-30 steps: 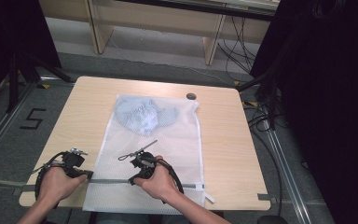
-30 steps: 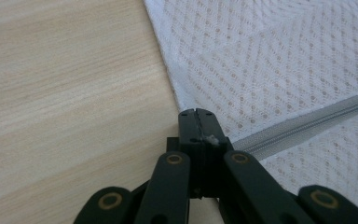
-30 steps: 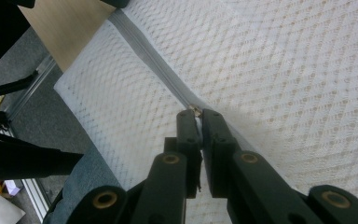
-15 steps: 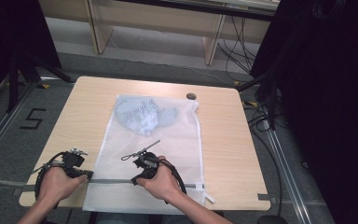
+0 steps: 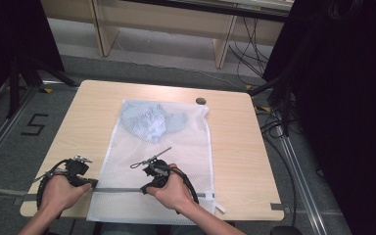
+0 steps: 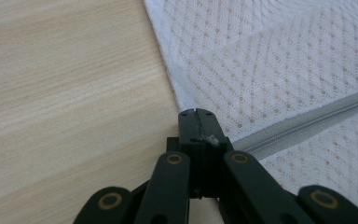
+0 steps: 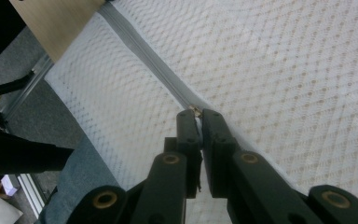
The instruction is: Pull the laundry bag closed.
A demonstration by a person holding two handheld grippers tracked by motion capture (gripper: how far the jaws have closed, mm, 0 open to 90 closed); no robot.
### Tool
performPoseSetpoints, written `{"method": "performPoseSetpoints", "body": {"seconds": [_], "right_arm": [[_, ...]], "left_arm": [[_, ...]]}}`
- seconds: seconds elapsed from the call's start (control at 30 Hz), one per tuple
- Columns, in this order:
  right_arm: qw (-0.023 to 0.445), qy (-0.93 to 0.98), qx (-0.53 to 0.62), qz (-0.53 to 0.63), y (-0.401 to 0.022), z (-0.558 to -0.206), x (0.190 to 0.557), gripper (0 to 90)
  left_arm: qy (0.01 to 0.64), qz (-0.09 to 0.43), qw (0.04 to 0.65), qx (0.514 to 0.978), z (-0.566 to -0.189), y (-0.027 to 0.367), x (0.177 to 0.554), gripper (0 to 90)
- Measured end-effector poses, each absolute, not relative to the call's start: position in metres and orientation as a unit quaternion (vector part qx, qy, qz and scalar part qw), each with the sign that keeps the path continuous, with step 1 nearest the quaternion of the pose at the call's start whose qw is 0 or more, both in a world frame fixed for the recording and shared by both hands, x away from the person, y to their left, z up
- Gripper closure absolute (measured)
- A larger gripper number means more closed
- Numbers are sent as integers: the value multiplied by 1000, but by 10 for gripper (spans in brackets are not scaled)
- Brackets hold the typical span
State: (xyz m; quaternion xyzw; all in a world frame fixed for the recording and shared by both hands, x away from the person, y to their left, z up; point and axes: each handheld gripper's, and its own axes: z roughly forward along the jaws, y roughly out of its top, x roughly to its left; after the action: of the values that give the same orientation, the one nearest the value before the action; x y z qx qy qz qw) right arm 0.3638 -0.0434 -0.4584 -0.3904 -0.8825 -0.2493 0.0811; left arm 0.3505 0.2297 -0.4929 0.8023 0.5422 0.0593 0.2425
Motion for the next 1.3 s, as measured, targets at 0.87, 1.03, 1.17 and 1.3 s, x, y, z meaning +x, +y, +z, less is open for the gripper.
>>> {"method": "performPoseSetpoints", "body": {"seconds": [0.87, 1.03, 1.17, 1.3], "right_arm": [[77, -882, -392, -252, -54, -458, 363, 871], [77, -880, -394, -252, -57, -458, 362, 870], [74, -881, -396, -247, -57, -457, 362, 871], [77, -881, -395, -249, -58, -458, 362, 871]], "left_arm": [[543, 60, 242, 802, -493, 229, 350, 900], [544, 60, 242, 801, -493, 229, 350, 900], [543, 58, 240, 802, -493, 229, 350, 900], [543, 58, 241, 802, -493, 229, 350, 900]]}}
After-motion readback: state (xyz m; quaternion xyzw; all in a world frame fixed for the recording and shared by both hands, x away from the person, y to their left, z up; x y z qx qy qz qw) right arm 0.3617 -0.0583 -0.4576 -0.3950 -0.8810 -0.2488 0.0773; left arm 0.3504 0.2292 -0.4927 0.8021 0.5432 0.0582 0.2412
